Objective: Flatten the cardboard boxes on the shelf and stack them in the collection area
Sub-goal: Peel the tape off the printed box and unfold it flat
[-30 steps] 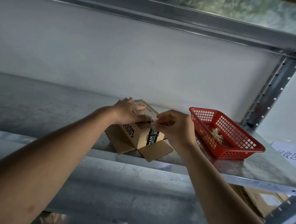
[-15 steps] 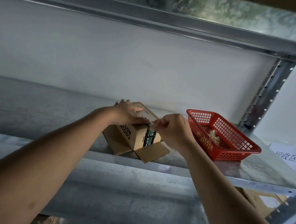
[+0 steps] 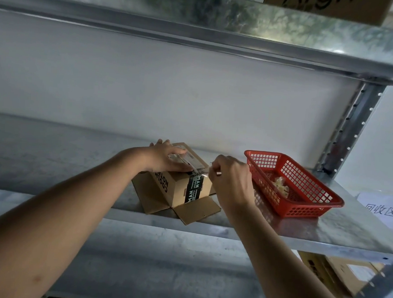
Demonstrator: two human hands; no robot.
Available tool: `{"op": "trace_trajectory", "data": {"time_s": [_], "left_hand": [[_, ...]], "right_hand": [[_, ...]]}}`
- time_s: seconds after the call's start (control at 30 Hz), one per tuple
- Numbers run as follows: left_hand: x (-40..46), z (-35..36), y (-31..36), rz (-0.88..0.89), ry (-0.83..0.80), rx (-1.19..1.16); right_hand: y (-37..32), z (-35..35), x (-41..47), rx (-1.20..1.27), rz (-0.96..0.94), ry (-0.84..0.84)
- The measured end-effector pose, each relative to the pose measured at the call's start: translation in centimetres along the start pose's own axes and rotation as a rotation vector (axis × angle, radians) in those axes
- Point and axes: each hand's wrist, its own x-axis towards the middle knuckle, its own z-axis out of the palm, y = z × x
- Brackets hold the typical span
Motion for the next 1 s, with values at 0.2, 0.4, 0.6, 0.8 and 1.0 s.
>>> {"op": "trace_trajectory", "data": {"time_s": [0.2,0.4,0.6,0.8,1.0], "left_hand": [[0.1,-0.1,0.1,0.011,-0.002,0.006],[0.5,0.2,-0.5,0.010,0.014,-0.016],[0.4,0.3,-0.5,0.021,0.013,-0.017],[1.0,0.2,2.8,0.035,-0.057,-0.017],[1.1,2.1,2.0,0.106,0.059,0.107]], "right_hand": [[-0.5,0.1,-0.1,0.005,-0.153,-0.099],[-0.8,0.9,-0.5,-0.005,-0.266,-0.214],[-0.6,0.8,-0.3,0.141,-0.052,-0.163],[0.1,0.3,0.4,0.466,0.207,-0.078],[0.9,0.3,0.5,0.640,0.363,-0.074]]}}
